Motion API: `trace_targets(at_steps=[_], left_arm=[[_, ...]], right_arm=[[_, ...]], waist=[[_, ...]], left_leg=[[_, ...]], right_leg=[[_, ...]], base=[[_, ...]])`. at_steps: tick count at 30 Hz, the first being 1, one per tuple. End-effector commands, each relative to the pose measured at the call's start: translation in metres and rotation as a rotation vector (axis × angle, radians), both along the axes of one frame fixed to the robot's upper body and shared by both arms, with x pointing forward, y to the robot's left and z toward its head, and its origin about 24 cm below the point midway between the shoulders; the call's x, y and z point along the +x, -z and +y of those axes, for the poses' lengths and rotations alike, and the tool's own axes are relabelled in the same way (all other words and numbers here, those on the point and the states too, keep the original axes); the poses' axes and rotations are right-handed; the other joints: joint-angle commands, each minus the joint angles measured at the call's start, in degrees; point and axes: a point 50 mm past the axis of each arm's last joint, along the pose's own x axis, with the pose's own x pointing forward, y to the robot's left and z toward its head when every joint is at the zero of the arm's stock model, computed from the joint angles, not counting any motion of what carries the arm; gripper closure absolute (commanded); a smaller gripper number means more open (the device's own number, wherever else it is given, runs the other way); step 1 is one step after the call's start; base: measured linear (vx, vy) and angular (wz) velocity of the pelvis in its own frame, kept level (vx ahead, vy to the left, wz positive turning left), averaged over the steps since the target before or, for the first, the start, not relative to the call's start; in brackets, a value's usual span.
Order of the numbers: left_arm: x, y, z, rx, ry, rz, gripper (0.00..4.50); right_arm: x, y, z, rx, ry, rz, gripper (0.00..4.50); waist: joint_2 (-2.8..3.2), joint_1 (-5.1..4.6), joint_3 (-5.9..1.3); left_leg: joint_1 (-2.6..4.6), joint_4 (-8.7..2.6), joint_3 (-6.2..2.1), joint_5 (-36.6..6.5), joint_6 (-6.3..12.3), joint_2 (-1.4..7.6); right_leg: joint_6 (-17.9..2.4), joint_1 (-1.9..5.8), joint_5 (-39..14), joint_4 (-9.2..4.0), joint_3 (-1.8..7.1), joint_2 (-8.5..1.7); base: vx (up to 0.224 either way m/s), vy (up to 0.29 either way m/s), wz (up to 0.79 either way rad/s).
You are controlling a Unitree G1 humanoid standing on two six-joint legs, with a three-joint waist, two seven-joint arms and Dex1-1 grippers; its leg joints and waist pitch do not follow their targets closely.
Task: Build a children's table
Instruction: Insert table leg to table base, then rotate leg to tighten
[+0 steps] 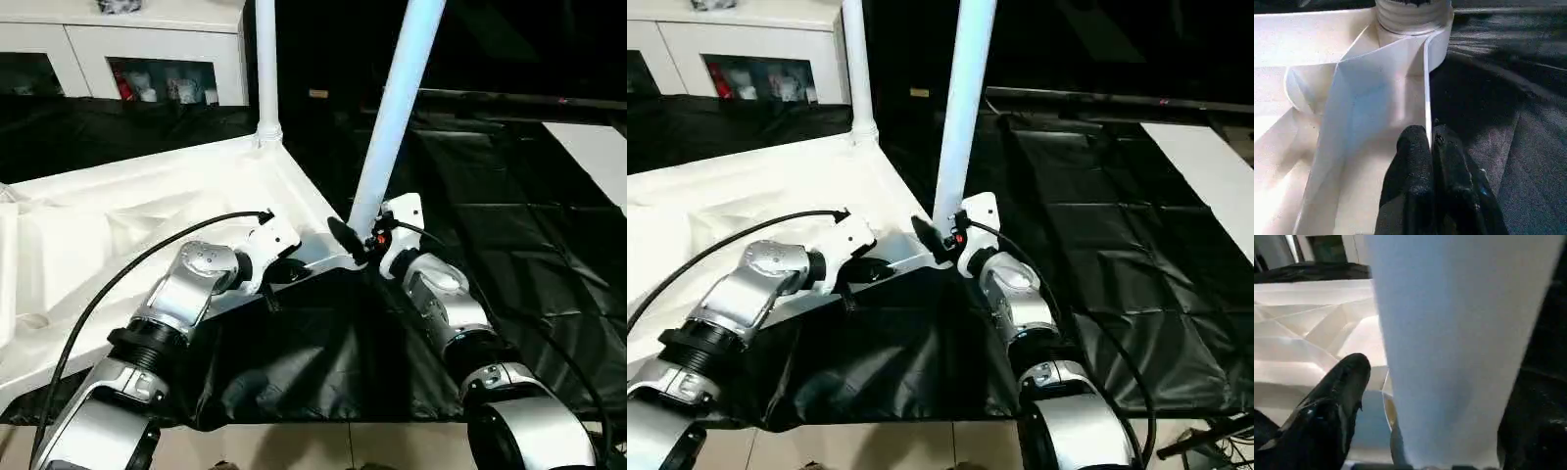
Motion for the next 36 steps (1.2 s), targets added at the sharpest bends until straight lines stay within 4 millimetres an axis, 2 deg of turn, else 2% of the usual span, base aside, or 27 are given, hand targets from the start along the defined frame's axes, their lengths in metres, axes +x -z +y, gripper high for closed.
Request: trace_targets(at_steps=[1,9,11,16,17,20,27,31,36], left_arm=[[-0.002,-0.007,-0.007,-0.025,0.060,-0.035,4.50],[-0.009,-0.009,-0.001,-0.047,0.150,0.005,4.50],[-0.012,-0.010,0.001,-0.057,0.192,0.023,4.50],[-0.018,-0.010,0.007,-0.044,0.275,0.058,4.50],[-0.020,-0.010,0.010,-0.038,0.300,0.076,4.50],[-0.023,-0.010,0.015,-0.026,0.341,0.105,4.50],[-0.026,-0.010,0.020,-0.019,0.403,0.143,4.50],[-0.028,-0.011,0.024,-0.014,0.432,0.160,4.50],[-0.026,-0.010,0.028,-0.004,0.431,0.168,4.50]], right_arm=[[-0.009,0.015,0.011,-0.035,-0.107,0.085,0.64],[-0.013,0.012,0.005,-0.059,-0.254,0.076,0.64],[-0.015,0.011,0.002,-0.074,-0.320,0.073,0.64],[-0.018,0.006,-0.004,-0.090,-0.427,0.067,0.64],[-0.020,0.005,-0.005,-0.102,-0.470,0.068,0.89],[-0.023,0.005,-0.008,-0.133,-0.542,0.071,0.99],[-0.029,0.005,-0.010,-0.157,-0.646,0.076,1.61],[-0.032,0.005,-0.011,-0.166,-0.691,0.080,1.71],[-0.034,0.006,-0.010,-0.163,-0.705,0.082,1.73]], waist=[[0.95,0.12,-3.31],[1.21,0.28,-3.34],[1.45,0.34,-3.29],[1.43,0.62,-3.30],[1.41,0.65,-3.34],[1.60,1.02,-3.29],[1.68,2.05,-3.26],[1.49,2.21,-3.31],[1.55,2.37,-3.28]], left_leg=[[0.58,-4.65,-0.69,-10.9,1.50,2.97],[0.76,-4.41,-0.52,-9.6,2.27,3.03],[0.85,-4.42,-0.52,-9.7,2.31,3.02],[0.90,-4.38,-0.44,-9.3,2.61,3.09],[0.86,-4.32,-0.42,-9.0,2.70,3.11],[0.99,-4.22,-0.26,-8.6,2.90,3.24],[1.22,-4.05,0.47,-8.5,2.32,3.51],[1.11,-4.06,0.56,-8.0,1.96,3.50],[1.21,-4.05,0.59,-8.4,1.74,3.47]], right_leg=[[-15.8,2.54,-5.4,-3.66,1.95,-4.28],[-17.2,2.71,-2.8,-3.37,1.97,-4.31],[-17.4,2.68,-3.0,-3.37,1.92,-4.26],[-17.8,2.83,-2.0,-3.21,1.87,-4.24],[-17.9,2.87,-1.7,-3.09,1.85,-4.25],[-18.2,2.76,-1.9,-3.05,1.70,-4.19],[-17.8,2.53,-3.6,-3.00,1.69,-4.23],[-17.5,2.56,-3.5,-2.86,1.64,-4.16],[-17.3,2.43,-4.4,-2.95,1.67,-4.21]], base=[[0.000,0.000,0.00],[0.000,0.000,0.00],[0.000,0.000,0.00],[0.000,0.000,0.00],[0.000,0.000,0.00],[0.000,0.000,0.00],[0.000,0.000,0.00],[0.000,0.000,0.00],[0.000,0.000,0.00]])
